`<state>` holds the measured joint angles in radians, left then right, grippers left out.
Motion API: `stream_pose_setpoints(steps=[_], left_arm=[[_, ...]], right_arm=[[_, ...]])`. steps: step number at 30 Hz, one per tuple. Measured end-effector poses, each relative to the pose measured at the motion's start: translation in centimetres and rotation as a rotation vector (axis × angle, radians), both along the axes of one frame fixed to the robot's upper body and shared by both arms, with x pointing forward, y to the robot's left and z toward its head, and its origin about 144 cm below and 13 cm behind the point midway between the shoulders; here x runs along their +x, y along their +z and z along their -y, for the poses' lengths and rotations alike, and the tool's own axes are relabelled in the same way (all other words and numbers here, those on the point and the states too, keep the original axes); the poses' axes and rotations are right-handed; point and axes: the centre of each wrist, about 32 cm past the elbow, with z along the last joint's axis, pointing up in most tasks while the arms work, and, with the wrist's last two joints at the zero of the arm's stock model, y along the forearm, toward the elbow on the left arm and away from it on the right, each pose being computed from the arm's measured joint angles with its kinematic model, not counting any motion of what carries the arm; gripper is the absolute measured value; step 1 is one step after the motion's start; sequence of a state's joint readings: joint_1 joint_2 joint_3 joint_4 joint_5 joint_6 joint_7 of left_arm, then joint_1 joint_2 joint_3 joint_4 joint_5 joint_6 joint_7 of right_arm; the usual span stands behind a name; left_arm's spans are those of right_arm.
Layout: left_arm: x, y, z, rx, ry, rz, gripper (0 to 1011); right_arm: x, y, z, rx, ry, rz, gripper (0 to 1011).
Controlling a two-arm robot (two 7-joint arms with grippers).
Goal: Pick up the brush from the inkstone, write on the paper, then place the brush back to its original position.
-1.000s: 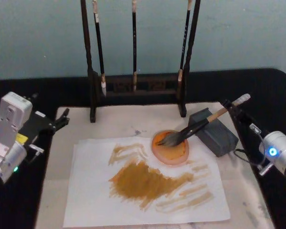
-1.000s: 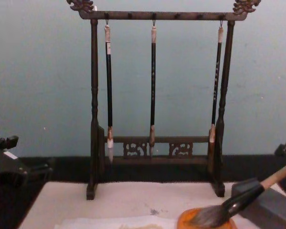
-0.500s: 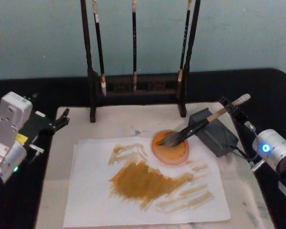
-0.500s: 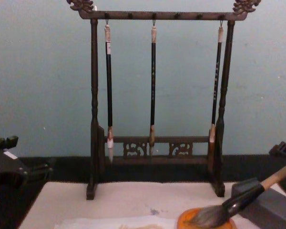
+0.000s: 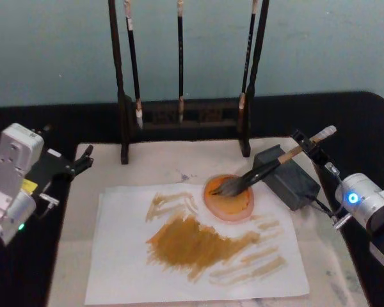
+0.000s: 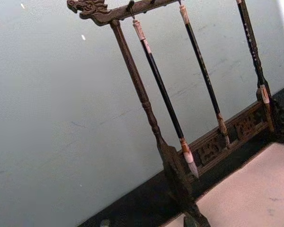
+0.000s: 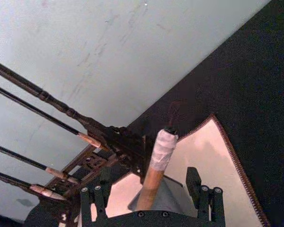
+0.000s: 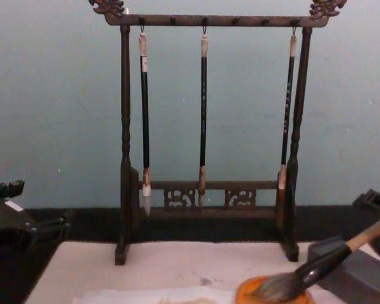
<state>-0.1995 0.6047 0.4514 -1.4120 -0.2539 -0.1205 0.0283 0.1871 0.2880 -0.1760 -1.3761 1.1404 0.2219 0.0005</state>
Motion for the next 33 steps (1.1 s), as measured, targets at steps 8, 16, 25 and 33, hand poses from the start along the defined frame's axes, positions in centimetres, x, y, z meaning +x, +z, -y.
stream_pose_setpoints(steps=[8, 16, 25, 33], left_arm=[[0.0, 0.0, 0.0, 0.000, 0.000, 0.000, 1010], [0.0, 0.0, 0.0, 0.000, 0.000, 0.000, 1010], [0.0, 0.0, 0.0, 0.000, 0.000, 0.000, 1010], [0.0, 0.0, 0.0, 0.000, 0.000, 0.000, 1010]], right_arm=[[0.8, -0.4, 0.4, -0.010, -0.007, -0.009, 1000], [1.4, -0.6, 0.5, -0.006, 0.007, 0.000, 1000], [2.1, -0.8, 0.7, 0.007, 0.026, 0.003, 1000], [2.4, -0.8, 0.8, 0.002, 0.041, 0.019, 1000]])
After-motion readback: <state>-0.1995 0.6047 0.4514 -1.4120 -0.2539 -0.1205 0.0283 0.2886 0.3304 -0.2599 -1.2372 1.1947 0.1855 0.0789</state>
